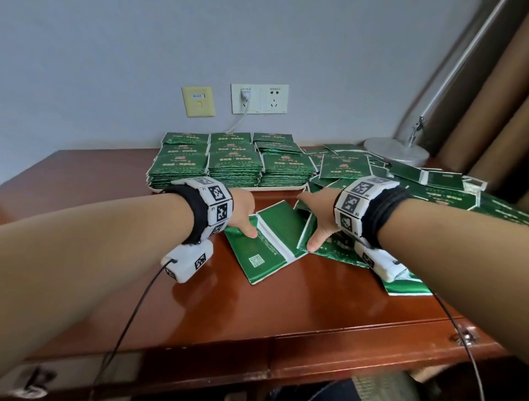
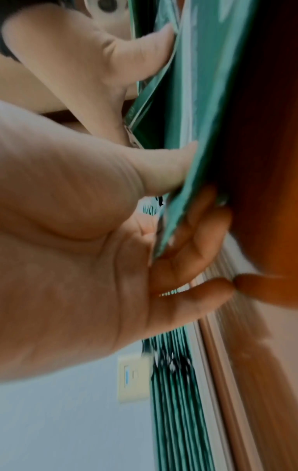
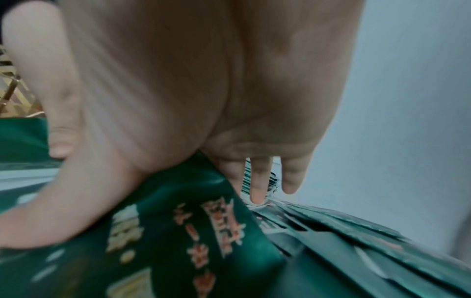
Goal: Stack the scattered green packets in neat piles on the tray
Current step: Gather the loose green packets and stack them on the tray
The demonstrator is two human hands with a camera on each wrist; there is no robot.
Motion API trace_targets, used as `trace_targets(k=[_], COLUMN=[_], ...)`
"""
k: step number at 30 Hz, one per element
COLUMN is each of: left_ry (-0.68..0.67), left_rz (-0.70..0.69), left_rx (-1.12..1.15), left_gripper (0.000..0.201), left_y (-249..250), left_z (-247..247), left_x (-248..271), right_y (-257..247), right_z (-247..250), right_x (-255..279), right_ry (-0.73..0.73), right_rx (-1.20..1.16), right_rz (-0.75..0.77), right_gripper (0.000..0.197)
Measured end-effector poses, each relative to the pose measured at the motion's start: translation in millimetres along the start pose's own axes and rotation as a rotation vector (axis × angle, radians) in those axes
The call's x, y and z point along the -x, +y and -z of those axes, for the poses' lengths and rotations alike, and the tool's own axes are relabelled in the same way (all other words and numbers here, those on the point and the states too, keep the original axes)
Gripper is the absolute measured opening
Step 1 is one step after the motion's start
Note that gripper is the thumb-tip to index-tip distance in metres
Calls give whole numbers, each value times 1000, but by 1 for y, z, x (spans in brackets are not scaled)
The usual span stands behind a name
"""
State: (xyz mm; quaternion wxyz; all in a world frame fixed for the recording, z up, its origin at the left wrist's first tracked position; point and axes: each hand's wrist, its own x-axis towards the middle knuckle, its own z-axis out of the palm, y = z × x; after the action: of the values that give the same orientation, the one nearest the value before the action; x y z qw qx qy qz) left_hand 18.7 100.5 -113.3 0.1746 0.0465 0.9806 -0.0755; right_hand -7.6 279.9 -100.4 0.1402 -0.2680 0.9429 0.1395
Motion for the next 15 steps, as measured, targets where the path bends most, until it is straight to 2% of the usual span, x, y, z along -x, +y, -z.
trace_targets(k=[7, 9, 12, 14, 15], left_ry=[138, 194, 285, 292, 286], left_rz=[165, 214, 274, 318, 324], left_rx=[146, 213, 364, 473, 521], left_gripper=[60, 61, 50, 58, 70], left_y=[-56, -65, -69, -64, -61], left_z=[2, 3, 3, 3, 3], left_x=[22, 25, 24, 24, 24], right_y=[-38, -51, -66, -73, -76], right_z=[20, 25, 31, 33, 35], right_x=[-13, -18, -22, -23, -23], right_ry=[82, 121, 151, 114, 74], right_rx=[-24, -48, -60, -36, -7], right_rz=[141, 172, 192, 180, 168], right_gripper=[71, 65, 65, 66, 66])
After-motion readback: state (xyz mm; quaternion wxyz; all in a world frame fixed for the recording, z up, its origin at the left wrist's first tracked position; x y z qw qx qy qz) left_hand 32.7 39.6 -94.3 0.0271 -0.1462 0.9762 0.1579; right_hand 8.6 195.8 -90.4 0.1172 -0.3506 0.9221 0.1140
